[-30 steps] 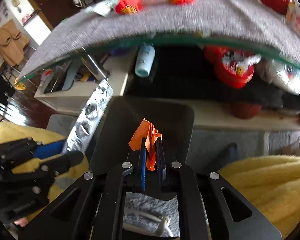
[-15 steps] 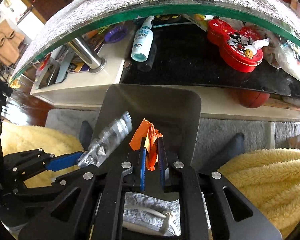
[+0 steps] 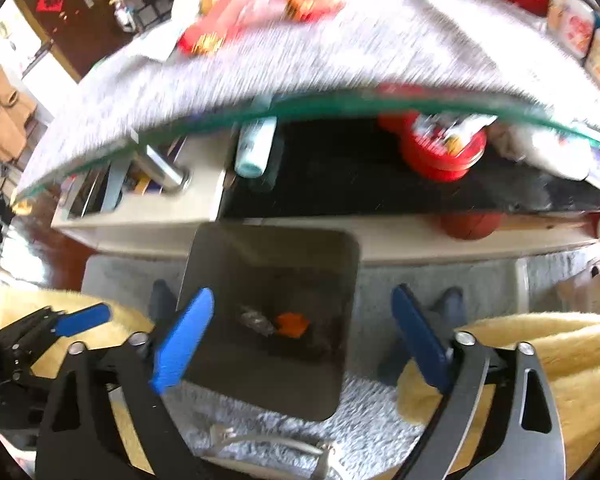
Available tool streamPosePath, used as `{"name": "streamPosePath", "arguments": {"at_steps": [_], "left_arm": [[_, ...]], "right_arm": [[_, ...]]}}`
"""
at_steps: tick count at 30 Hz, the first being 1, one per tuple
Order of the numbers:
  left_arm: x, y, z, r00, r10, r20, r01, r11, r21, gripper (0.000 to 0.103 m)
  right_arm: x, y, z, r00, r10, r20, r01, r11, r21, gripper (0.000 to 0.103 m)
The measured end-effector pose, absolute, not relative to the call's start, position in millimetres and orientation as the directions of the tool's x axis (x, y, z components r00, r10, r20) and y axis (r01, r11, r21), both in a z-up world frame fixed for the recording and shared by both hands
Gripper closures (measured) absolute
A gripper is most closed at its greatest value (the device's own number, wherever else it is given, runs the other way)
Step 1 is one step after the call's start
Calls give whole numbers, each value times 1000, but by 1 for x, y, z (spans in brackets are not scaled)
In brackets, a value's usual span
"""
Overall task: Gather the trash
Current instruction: 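Lower both tools to the grey bin and open both grippers, then grasp the red-gold ornament with the left gripper while the right gripper grasps the gold-red wrapper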
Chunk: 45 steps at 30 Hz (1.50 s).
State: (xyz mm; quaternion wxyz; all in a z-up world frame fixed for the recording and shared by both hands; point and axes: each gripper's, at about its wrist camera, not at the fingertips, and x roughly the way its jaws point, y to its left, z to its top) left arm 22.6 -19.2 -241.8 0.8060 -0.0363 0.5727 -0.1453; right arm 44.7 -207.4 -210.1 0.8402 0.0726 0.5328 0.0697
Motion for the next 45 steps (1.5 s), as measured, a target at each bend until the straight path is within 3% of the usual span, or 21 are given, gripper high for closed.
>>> {"name": "streamPosePath", "arguments": {"at_steps": [2, 7, 18, 28, 33, 40, 43, 45], "left_arm": [[25, -16, -230, 331, -266, -905, 191, 958, -212, 14], [34, -12, -197, 406, -256, -877, 193, 962, -192, 8], [91, -29, -155, 492, -247, -835, 229, 962, -150, 8], [161, -43, -156, 492, -260, -831, 240, 958, -157, 10], [190, -53, -164, 476, -271, -837, 252, 953, -165, 21], [216, -63, -179, 445, -300, -844, 255, 946, -202, 44], [222, -68, -183, 436, -310, -845, 270, 941, -206, 50], [226, -72, -185, 428, -316, -846, 278, 937, -210, 54]], "right_arm": [[48, -216, -198, 454, 186, -871, -20, 980, 199, 4], [59, -233, -170, 502, 175, -847, 10, 978, 208, 4], [123, -245, -133, 583, 138, -801, 36, 980, 195, 4], [195, -233, -138, 568, 155, -808, 18, 980, 200, 4], [222, -226, -145, 556, 173, -813, 6, 977, 212, 4], [239, -219, -151, 550, 184, -815, -18, 978, 208, 4], [242, -217, -154, 546, 193, -815, -29, 977, 212, 8], [244, -215, -158, 534, 199, -822, -39, 977, 211, 18]]}}
